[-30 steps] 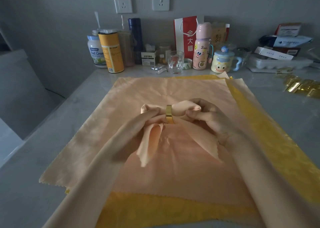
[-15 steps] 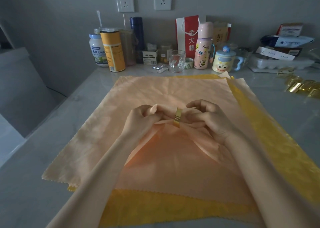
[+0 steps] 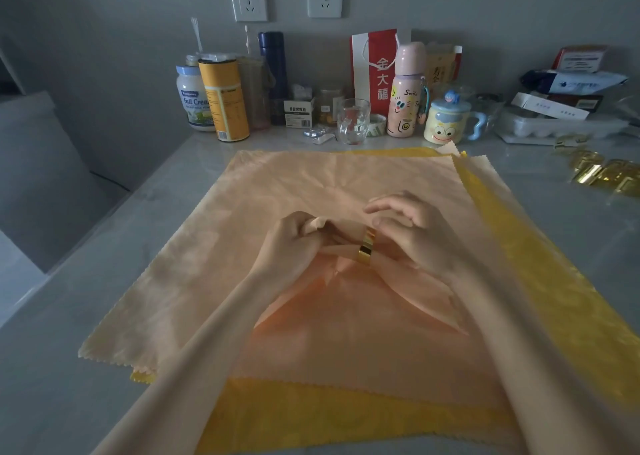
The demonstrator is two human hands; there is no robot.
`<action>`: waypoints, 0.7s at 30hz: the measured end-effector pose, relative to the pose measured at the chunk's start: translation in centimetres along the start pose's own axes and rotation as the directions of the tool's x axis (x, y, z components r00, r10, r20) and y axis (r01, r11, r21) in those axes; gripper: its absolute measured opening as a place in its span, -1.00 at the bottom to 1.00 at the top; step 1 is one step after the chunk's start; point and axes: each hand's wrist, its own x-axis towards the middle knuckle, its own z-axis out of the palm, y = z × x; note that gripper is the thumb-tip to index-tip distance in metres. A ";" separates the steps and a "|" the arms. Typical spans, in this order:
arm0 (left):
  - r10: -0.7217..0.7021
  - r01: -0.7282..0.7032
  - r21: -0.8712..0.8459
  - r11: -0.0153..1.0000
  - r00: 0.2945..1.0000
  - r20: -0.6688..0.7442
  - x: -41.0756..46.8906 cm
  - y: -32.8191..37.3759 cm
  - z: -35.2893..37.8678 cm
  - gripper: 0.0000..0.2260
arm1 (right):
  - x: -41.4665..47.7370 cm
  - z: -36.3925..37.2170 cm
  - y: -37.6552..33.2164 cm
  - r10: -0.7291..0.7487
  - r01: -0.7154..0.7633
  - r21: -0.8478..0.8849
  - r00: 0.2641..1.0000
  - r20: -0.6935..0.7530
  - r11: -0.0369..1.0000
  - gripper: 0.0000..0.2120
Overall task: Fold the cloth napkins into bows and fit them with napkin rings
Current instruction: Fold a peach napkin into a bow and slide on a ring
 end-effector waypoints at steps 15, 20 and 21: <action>0.037 -0.037 0.001 0.999 0.998 -0.052 -0.3 0.0 0.5 -0.90 | -0.5 1.3 0.4 0.015 0.007 -0.286 0.997 0.075 0.958 -0.48; -0.083 0.080 -0.046 0.996 0.994 -0.068 -0.3 -0.1 0.3 -0.86 | -0.7 3.1 0.3 -0.123 0.147 -0.502 0.989 0.080 0.852 -0.29; -0.102 0.098 -0.069 0.993 0.993 -0.053 -0.3 0.0 0.2 -0.87 | -0.7 2.9 0.0 -0.076 0.103 -0.453 0.994 0.077 0.886 -0.32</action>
